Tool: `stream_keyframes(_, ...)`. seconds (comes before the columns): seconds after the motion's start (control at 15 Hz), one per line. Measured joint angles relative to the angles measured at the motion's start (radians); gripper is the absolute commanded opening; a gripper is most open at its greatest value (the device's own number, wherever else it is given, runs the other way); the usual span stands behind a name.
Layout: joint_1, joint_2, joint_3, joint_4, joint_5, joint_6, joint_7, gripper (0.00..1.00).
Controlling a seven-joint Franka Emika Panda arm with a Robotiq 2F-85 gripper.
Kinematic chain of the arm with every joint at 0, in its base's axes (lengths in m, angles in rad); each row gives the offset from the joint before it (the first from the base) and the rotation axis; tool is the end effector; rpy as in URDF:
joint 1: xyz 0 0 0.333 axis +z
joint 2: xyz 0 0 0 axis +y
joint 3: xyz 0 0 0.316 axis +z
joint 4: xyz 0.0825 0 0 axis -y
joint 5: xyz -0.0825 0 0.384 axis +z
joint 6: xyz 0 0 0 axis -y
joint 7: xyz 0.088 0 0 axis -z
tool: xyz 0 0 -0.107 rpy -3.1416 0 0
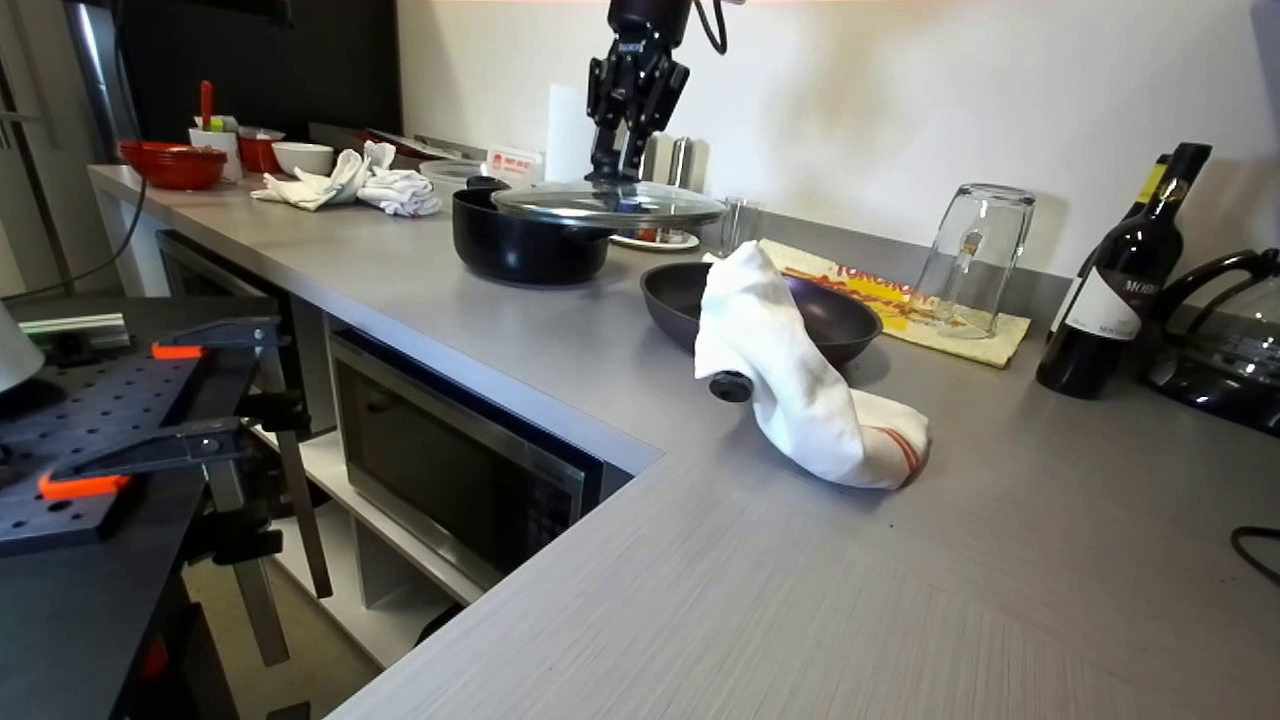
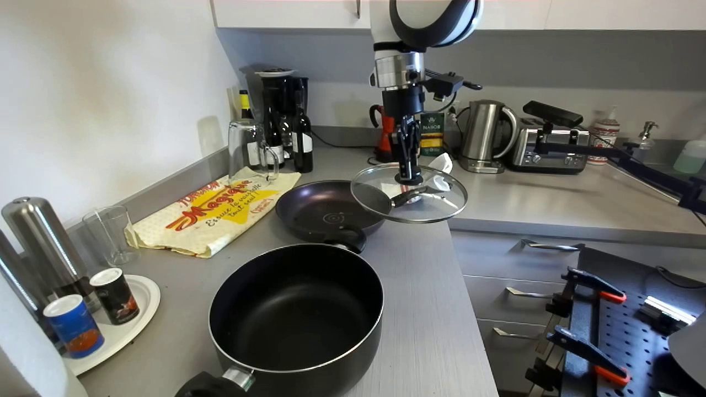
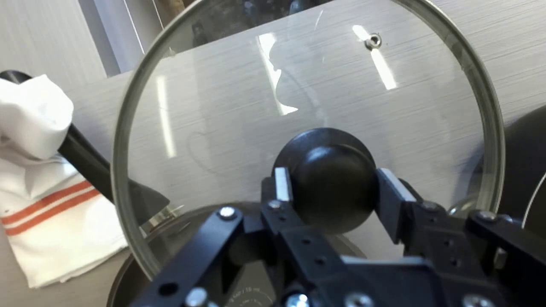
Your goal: Pick up the lid from the pot and put it on the counter
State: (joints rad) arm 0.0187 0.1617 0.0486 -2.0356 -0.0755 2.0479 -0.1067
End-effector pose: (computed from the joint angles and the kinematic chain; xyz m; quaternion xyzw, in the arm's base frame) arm 0.5620 0.0332 0.3546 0.9911 0.1063 -0.0750 0.0268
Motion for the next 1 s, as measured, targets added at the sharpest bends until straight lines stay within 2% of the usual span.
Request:
stream_keyframes(0.53, 0.006, -0.082, 0.011, -0.218, 0.073, 0.131, 0.005, 0.25)
stream_keyframes(1.0, 0.031, -0.044, 0.026, -0.274, 0.076, 0.226, 0.027, 0.25)
